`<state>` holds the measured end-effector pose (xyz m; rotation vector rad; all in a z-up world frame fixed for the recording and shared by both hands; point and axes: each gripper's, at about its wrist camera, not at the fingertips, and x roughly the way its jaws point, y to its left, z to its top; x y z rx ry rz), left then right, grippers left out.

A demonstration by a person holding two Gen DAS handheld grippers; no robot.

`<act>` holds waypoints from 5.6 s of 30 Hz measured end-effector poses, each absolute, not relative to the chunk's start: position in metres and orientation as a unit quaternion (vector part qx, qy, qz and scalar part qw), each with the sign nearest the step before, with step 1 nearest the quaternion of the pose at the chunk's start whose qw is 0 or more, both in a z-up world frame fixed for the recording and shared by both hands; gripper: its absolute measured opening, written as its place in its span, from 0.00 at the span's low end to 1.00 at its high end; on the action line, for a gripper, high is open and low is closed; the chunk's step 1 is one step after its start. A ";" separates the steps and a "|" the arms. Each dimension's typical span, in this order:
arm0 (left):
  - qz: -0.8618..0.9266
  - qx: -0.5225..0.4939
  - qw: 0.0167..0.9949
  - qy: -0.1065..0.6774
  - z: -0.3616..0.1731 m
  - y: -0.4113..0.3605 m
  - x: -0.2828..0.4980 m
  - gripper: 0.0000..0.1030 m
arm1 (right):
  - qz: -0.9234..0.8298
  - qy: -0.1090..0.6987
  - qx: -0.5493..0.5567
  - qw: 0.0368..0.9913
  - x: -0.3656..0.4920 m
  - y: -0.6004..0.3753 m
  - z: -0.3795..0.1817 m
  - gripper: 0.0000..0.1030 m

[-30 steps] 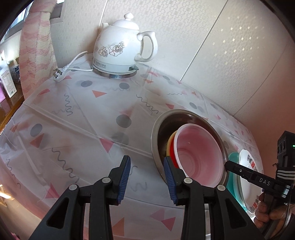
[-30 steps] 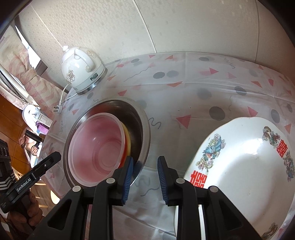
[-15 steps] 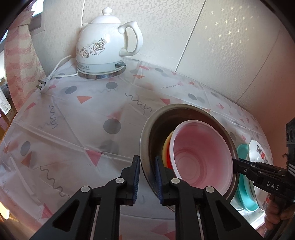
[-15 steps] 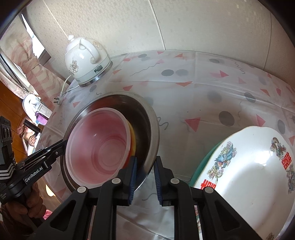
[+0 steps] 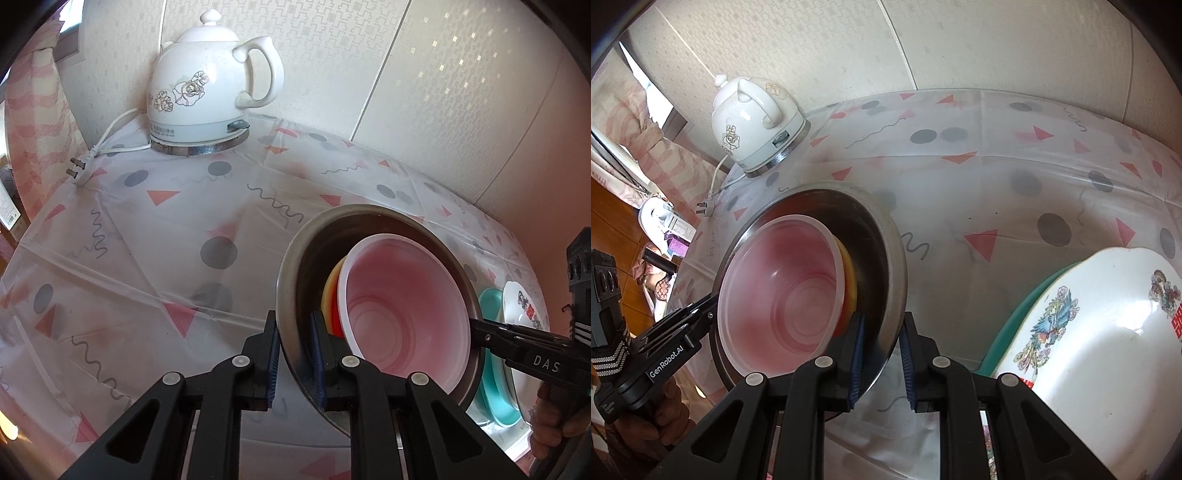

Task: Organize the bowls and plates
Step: 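Lift the nested steel bowl with the left gripper and carry it over the plates, then lower the steel bowl onto the red-character plate with the left gripper, then open the left gripper to release the steel bowl rim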

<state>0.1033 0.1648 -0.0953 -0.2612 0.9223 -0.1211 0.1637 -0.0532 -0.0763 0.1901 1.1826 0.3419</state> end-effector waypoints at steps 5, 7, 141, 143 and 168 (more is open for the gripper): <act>-0.057 -0.126 0.885 0.445 -0.094 0.163 0.099 0.15 | 0.160 0.552 0.084 0.814 0.162 -0.052 -0.076 0.17; -0.056 -0.129 0.884 0.446 -0.094 0.163 0.097 0.15 | 0.161 0.552 0.085 0.814 0.161 -0.053 -0.075 0.17; -0.248 -0.025 0.854 0.457 -0.067 -0.050 0.083 0.19 | -0.022 0.479 0.210 0.852 0.050 -0.261 -0.039 0.13; -0.246 -0.026 0.854 0.458 -0.067 -0.050 0.083 0.20 | -0.024 0.479 0.207 0.853 0.050 -0.260 -0.039 0.13; -0.215 -0.023 0.878 0.426 -0.051 -0.038 0.068 0.23 | -0.038 0.464 0.195 0.864 0.042 -0.256 -0.028 0.25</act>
